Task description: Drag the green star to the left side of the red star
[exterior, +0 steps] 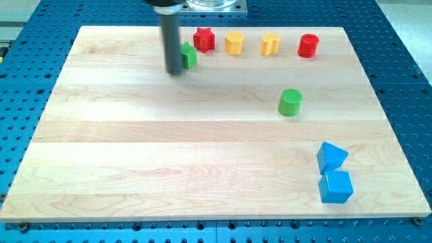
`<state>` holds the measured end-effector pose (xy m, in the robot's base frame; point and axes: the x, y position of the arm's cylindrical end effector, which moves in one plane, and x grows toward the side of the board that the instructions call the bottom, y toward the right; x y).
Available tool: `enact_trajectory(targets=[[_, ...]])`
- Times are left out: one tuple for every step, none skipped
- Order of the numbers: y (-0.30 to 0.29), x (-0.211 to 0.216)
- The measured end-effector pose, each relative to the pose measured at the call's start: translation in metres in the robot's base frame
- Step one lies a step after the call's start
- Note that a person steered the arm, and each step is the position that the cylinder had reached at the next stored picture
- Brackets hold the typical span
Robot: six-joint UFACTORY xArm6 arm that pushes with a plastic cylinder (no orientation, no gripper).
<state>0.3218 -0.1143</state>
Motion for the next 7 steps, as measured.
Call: enact_trajectory(targets=[[0.007, -0.023], [0.006, 0.033], [0.076, 0.036], [0.067, 0.022], [0.017, 0.012], [0.002, 0.064], [0.085, 0.057]])
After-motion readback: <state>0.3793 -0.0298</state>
